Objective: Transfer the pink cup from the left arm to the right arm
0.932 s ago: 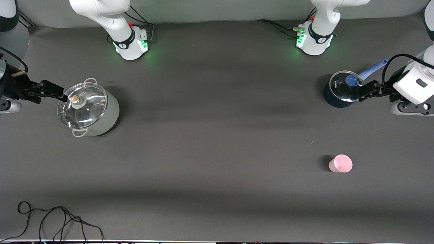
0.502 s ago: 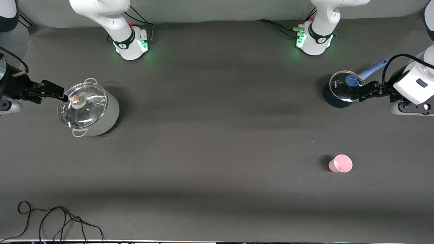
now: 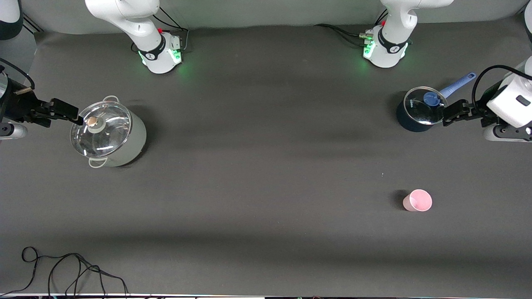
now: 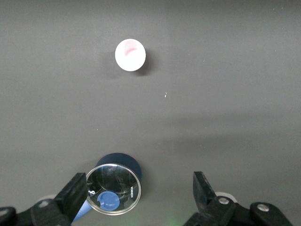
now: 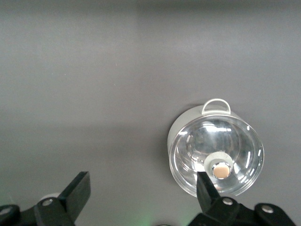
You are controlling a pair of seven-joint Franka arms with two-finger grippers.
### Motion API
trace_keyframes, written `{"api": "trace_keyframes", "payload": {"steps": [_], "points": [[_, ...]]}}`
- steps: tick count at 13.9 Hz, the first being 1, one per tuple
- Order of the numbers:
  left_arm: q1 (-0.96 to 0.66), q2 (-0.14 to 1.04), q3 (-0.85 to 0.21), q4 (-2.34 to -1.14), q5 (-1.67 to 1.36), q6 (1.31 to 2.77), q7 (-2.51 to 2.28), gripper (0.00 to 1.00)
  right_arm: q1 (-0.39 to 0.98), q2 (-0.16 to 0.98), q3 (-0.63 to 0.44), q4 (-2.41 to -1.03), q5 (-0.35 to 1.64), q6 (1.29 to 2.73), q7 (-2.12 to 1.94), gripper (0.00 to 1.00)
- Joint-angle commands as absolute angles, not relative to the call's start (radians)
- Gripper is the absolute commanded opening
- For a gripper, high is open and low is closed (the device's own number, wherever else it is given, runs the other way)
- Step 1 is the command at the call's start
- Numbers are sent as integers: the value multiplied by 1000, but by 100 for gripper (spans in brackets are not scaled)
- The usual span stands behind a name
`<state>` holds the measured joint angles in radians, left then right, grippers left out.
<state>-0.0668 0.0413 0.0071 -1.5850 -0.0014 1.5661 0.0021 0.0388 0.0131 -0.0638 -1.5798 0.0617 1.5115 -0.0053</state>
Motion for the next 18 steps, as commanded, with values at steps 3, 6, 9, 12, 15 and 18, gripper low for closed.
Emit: {"api": "trace_keyframes", "payload": {"steps": [3,6,9,12,15,18], "points": [[-66,87,14,-1508,6,1572,222,100,43,18,-72,-1565,80,1486,-3,100],[-34,106,18,-1497,-8,1635,488,100,46,17,-71,-1566,80,1486,2,100],[21,135,18,-1499,-50,1687,635,100,46,14,-71,-1577,80,1486,2,100],[122,182,18,-1497,-184,1732,858,100,48,12,-64,-1578,80,1486,8,100],[242,271,18,-1497,-377,1766,1148,100,48,12,-64,-1578,80,1485,8,100],[351,403,18,-1497,-597,1778,1499,100,48,11,-63,-1578,80,1485,8,100]]}}
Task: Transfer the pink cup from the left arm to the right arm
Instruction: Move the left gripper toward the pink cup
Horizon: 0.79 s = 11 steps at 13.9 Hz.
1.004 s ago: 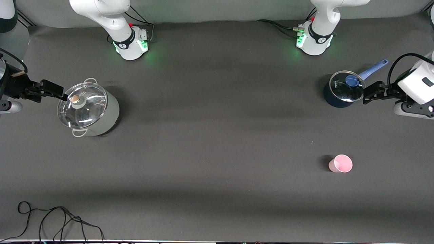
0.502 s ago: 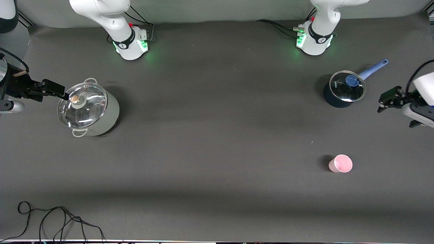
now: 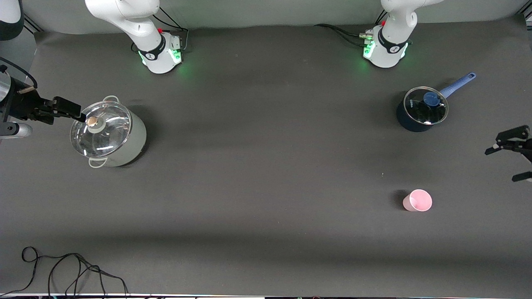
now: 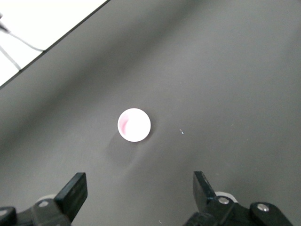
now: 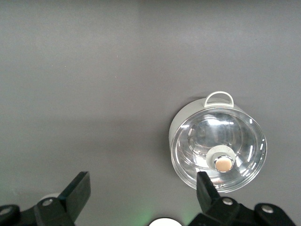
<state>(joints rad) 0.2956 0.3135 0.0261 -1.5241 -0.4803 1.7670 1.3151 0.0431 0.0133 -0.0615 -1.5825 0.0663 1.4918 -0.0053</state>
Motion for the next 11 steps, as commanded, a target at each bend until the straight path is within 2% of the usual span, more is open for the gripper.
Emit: {"api": "trace_keyframes", "payload": {"steps": [1,11], "points": [[389,452,18,-1499,-668,1792,1610,100,48,11,-63,-1578,80,1483,8,100],[489,839,15,-1516,-1113,1795,2363,100,49,11,-63,-1578,80,1477,8,100]]}}
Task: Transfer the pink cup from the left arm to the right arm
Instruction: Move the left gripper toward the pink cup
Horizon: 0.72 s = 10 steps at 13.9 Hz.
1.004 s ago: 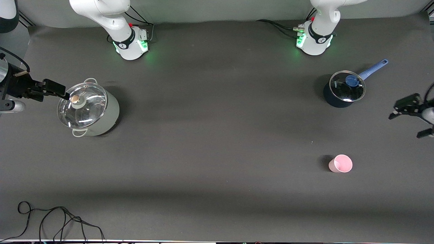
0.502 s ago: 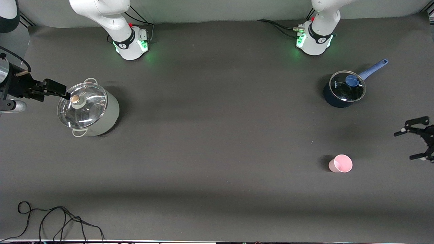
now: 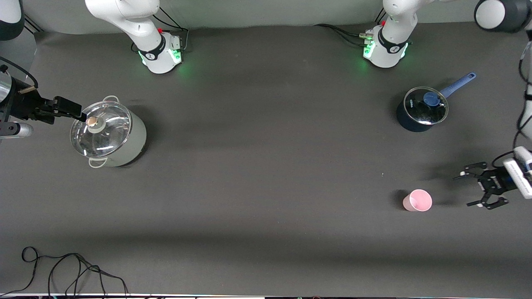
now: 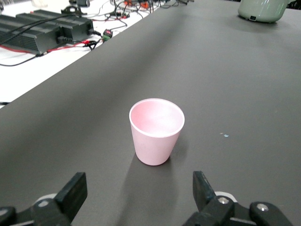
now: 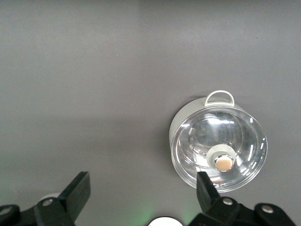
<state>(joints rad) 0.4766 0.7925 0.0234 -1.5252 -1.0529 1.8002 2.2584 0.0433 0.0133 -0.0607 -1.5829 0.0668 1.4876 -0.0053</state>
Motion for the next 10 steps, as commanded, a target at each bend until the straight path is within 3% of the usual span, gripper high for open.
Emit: {"api": "trace_keyframes", "payload": {"steps": [1,10], "points": [[497,860,15,-1523,-1133,1793,2414,100,48,12,-61,-1578,80,1477,8,100],[492,966,-15,-1586,-1341,1775,2528,100,51,12,-63,-1578,80,1474,8,100]]}}
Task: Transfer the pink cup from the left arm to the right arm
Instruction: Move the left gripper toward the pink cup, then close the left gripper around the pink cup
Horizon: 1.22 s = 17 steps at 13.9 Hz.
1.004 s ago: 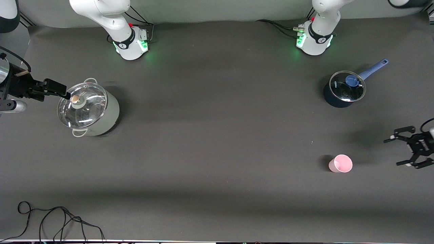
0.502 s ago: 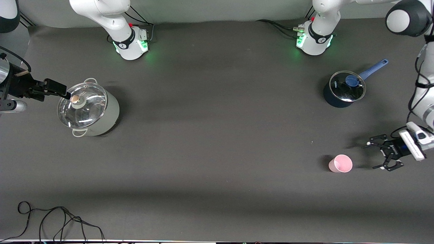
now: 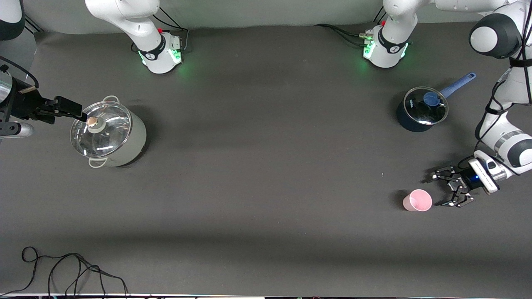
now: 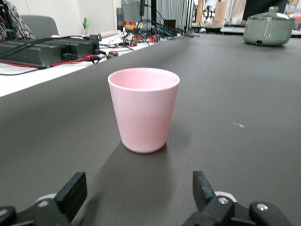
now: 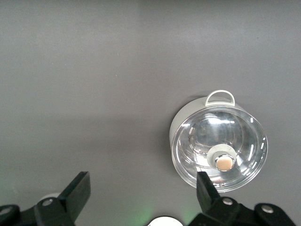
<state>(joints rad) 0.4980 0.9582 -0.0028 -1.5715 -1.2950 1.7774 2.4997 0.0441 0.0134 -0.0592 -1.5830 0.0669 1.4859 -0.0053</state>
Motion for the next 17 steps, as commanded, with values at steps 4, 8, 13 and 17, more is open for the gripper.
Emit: {"api": "trace_keyframes", "payload": {"steps": [4,8,13,17], "points": [[456,977,-40,-1595,-1391,1804,2526,100,51,12,-63,-1578,80,1474,8,100],[400,977,-41,-1609,-1482,1851,2526,100,49,12,-63,-1578,80,1474,8,100],[370,976,-41,-1615,-1519,1879,2528,77,51,11,-63,-1578,80,1474,8,100],[374,974,-40,-1615,-1514,1870,2528,57,49,11,-63,-1578,80,1473,8,100]]}}
